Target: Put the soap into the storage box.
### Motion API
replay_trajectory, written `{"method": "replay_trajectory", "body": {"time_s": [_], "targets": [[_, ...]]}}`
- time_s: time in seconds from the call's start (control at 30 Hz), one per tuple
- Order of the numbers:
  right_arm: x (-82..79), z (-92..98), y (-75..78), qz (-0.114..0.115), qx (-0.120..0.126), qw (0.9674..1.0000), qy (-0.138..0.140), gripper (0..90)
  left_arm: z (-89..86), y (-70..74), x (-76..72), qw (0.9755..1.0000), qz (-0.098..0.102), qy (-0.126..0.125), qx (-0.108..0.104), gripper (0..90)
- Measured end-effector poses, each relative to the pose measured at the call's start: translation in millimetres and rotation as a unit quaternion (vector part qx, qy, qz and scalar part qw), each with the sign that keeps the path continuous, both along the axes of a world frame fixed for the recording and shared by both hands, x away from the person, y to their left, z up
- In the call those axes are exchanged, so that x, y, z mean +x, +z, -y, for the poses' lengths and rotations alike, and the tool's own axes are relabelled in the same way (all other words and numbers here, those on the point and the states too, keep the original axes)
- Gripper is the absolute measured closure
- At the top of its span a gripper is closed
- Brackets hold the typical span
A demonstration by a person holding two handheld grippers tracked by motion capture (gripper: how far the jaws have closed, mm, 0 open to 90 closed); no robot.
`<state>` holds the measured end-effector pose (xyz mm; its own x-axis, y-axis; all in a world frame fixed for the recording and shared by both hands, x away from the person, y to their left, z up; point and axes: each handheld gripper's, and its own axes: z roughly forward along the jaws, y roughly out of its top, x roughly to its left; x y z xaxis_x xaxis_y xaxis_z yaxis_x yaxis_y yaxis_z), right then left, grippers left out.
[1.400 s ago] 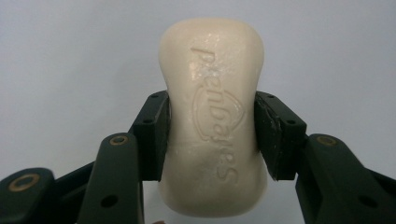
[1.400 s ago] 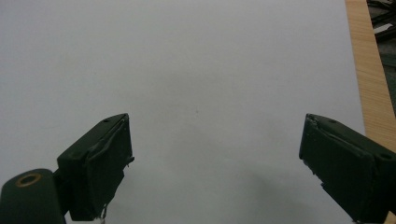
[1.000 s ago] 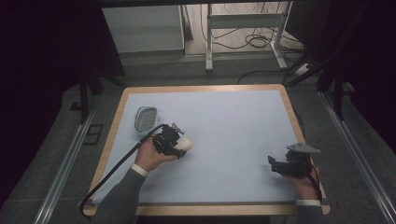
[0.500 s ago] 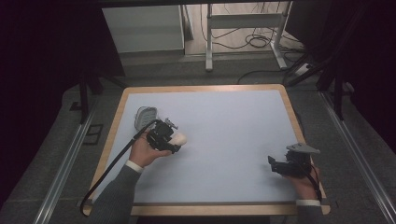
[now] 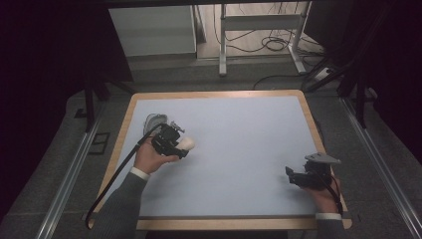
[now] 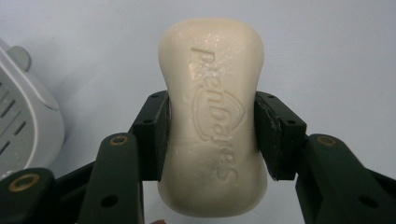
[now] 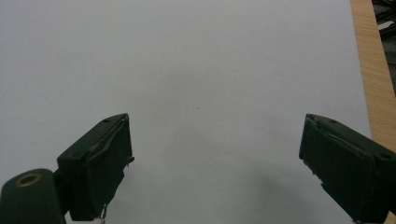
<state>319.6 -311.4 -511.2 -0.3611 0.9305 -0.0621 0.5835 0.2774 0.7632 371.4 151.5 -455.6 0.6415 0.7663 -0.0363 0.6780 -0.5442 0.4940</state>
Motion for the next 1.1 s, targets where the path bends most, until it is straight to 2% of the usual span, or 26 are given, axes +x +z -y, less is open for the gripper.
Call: {"method": "replay_trajectory", "body": {"time_s": [0.43,1.1], "targets": [[-0.2,-0.1,0.4,0.001,0.001,1.0000,0.000,9.3,-11.8,8.8,6.8,0.9998,0.009,0.019,-0.002,49.4],[0.3,0.7,-0.7,-0.001,-0.003,1.0000,-0.001,9.3,-23.0,23.9,19.2,0.9994,0.018,0.031,0.001,49.4]]}}
